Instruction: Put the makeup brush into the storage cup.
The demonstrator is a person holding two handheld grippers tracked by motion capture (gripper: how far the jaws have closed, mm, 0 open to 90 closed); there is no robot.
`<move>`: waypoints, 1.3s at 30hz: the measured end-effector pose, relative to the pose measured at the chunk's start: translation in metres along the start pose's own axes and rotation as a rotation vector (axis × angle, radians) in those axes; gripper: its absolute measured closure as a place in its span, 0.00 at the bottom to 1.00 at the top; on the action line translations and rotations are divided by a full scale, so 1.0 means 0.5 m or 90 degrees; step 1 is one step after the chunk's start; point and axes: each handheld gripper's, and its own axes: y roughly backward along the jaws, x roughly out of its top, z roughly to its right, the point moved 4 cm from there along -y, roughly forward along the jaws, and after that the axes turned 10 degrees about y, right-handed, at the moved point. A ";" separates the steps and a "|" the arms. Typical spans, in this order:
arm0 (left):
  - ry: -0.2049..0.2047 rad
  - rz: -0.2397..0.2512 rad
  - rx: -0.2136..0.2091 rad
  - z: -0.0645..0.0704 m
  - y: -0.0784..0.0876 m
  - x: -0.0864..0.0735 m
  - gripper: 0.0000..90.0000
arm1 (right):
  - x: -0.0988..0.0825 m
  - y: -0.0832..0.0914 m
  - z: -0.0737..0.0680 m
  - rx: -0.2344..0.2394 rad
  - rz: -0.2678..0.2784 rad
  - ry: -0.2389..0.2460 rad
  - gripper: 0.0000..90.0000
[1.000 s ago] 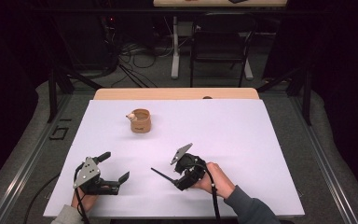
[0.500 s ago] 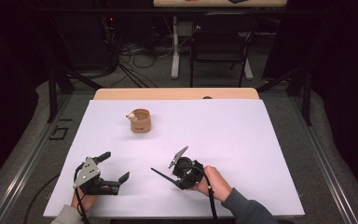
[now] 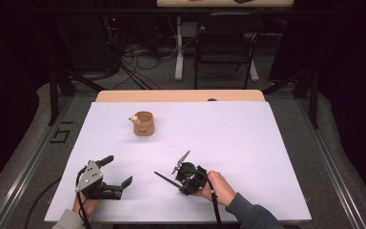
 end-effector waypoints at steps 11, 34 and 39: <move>-0.004 -0.009 0.000 0.002 -0.002 -0.001 0.00 | 0.010 -0.005 -0.001 -0.011 -0.044 0.009 0.83; -0.003 -0.018 -0.004 0.002 -0.005 -0.003 0.00 | 0.015 -0.005 0.013 0.013 -0.043 0.018 0.94; -0.004 -0.017 -0.004 0.002 -0.005 -0.003 0.00 | 0.018 0.003 0.012 0.006 -0.039 0.028 0.94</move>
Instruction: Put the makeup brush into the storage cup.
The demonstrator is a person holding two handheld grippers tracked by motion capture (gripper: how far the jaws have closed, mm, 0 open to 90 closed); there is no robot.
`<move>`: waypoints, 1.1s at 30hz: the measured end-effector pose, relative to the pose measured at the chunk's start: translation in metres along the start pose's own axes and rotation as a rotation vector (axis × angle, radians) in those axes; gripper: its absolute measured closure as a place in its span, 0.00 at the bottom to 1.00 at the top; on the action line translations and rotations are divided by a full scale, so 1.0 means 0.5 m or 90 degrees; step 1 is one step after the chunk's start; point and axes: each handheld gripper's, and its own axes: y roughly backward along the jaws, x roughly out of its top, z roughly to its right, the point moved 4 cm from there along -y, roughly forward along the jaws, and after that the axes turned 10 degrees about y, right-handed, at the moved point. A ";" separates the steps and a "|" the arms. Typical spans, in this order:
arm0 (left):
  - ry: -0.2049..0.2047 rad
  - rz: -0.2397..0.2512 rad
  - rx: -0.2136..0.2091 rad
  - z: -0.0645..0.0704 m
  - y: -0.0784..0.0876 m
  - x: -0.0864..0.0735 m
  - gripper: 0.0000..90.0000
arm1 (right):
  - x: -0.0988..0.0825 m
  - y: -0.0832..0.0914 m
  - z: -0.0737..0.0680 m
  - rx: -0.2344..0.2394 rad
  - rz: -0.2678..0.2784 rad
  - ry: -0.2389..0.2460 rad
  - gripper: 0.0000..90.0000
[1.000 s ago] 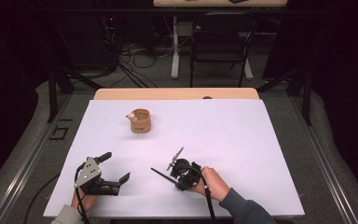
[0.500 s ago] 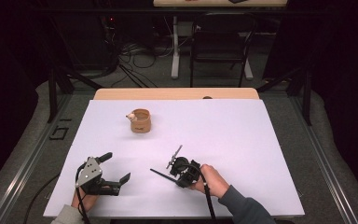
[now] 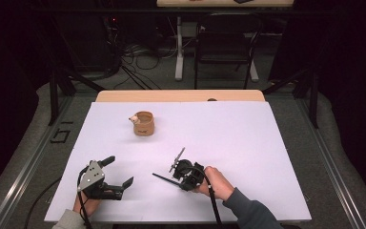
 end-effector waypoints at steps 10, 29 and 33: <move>0.000 -0.002 0.001 0.002 0.000 0.000 0.00 | -0.006 0.006 0.005 -0.016 -0.018 0.010 0.94; 0.001 -0.011 -0.004 0.002 -0.003 -0.001 0.00 | 0.006 -0.010 0.009 0.006 -0.079 0.033 0.94; 0.002 -0.010 -0.006 0.001 -0.002 -0.001 0.00 | 0.008 -0.008 0.013 0.011 -0.059 0.035 0.94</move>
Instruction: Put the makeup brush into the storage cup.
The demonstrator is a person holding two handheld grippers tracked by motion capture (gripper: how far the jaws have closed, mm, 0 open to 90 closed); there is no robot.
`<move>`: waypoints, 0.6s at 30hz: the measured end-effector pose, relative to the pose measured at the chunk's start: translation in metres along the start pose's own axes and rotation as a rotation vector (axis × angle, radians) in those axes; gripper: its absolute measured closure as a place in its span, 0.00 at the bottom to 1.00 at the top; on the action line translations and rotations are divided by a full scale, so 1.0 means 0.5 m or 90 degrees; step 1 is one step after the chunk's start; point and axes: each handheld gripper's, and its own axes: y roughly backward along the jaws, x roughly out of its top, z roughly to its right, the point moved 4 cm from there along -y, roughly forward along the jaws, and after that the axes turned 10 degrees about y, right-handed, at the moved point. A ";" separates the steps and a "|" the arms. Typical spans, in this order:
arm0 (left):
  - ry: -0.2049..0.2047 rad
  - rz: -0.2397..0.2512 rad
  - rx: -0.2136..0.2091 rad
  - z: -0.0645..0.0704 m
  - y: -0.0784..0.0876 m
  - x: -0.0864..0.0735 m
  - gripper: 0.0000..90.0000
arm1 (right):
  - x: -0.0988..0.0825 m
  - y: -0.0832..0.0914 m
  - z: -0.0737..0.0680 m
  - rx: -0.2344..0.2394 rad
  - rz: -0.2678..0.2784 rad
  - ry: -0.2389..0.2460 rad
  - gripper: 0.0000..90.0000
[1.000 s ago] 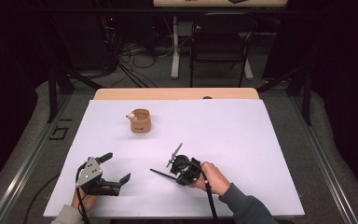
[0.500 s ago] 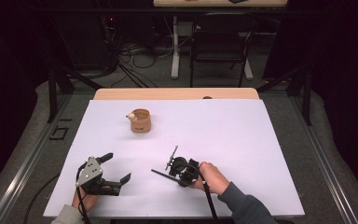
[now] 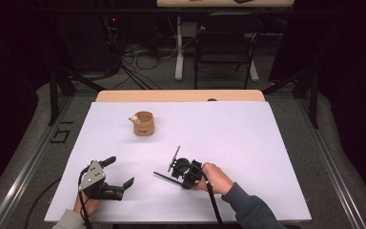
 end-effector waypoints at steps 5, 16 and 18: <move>0.000 0.000 -0.001 0.000 0.001 0.000 0.00 | 0.000 0.011 -0.002 -0.001 0.006 0.006 0.94; -0.038 -0.018 0.001 0.010 -0.005 0.001 0.00 | -0.009 0.040 0.009 -0.021 0.024 0.013 0.94; -0.044 -0.021 -0.002 0.012 -0.007 0.002 0.00 | -0.009 0.043 0.010 -0.025 0.027 0.014 0.94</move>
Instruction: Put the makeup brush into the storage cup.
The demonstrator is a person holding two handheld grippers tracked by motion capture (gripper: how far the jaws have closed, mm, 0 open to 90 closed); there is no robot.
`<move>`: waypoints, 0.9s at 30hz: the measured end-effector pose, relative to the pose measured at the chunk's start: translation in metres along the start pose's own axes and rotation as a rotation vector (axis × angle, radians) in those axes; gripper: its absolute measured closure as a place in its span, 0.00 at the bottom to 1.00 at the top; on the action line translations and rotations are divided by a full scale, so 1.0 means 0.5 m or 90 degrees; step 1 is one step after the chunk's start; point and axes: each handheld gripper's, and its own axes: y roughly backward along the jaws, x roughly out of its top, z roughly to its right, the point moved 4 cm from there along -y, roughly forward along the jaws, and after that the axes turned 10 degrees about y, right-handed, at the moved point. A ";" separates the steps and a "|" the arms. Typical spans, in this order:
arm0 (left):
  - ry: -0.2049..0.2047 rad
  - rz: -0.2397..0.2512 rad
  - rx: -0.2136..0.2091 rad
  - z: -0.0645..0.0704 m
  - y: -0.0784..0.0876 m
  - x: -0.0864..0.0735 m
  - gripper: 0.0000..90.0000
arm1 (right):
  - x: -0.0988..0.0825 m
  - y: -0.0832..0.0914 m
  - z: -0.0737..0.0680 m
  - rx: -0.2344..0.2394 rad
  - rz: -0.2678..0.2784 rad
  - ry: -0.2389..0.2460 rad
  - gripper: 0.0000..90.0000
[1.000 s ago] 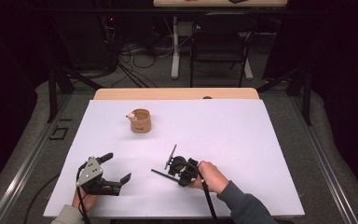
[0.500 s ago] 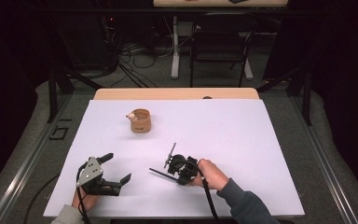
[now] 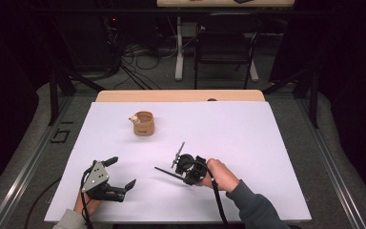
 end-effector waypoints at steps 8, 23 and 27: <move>-0.011 -0.014 -0.013 0.003 -0.005 0.004 0.00 | 0.001 0.007 0.000 -0.007 0.003 0.014 0.94; -0.054 -0.098 -0.060 0.019 -0.033 0.019 0.00 | -0.002 0.017 0.007 -0.014 0.006 0.040 0.94; -0.068 -0.105 -0.067 0.020 -0.038 0.026 0.00 | 0.001 0.017 0.006 -0.016 0.001 0.050 0.94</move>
